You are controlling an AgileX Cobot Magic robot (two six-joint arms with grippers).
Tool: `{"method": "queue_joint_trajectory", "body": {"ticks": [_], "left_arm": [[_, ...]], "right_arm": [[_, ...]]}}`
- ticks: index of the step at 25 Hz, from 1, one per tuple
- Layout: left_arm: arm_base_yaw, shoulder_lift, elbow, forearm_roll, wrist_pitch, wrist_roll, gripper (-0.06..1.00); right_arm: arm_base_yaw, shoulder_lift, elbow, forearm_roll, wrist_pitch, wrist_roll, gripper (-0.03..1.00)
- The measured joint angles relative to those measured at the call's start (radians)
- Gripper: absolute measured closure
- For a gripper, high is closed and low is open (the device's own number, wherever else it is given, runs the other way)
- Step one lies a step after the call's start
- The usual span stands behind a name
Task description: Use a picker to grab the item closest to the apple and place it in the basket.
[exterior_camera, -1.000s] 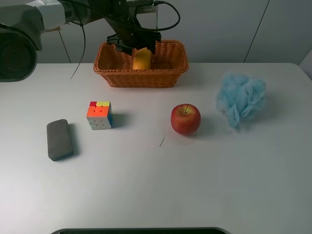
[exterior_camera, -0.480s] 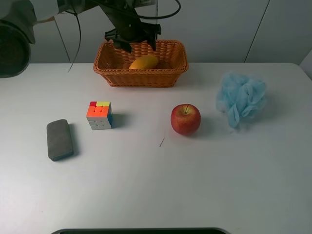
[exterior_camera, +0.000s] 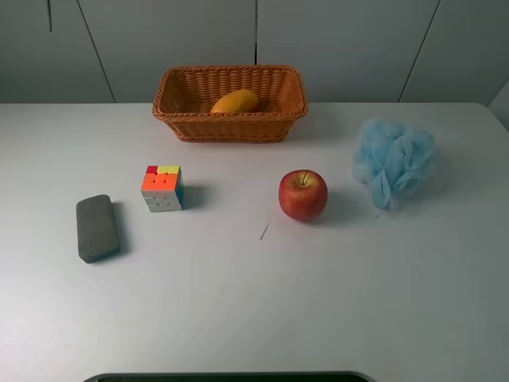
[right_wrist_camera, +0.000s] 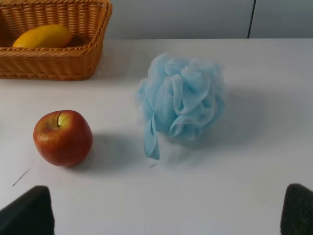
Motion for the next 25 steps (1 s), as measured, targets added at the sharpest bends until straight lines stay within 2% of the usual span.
{"method": "queue_joint_trajectory", "body": {"ticks": [4,13,18,25], "left_arm": [[-0.008,-0.186,0.177,0.0,0.002,0.026,0.21],[-0.016,-0.712,0.773,-0.014,0.006,0.151,0.21],[-0.016,-1.002,1.078,0.0,0.01,0.164,0.21],[-0.016,-1.411,1.408,0.011,0.012,0.168,0.21]], "right_arm": [[0.0,0.0,0.0,0.0,0.0,0.0,0.27],[0.0,0.0,0.0,0.0,0.0,0.0,0.27],[0.0,0.0,0.0,0.0,0.0,0.0,0.27],[0.0,0.0,0.0,0.0,0.0,0.0,0.27]]}}
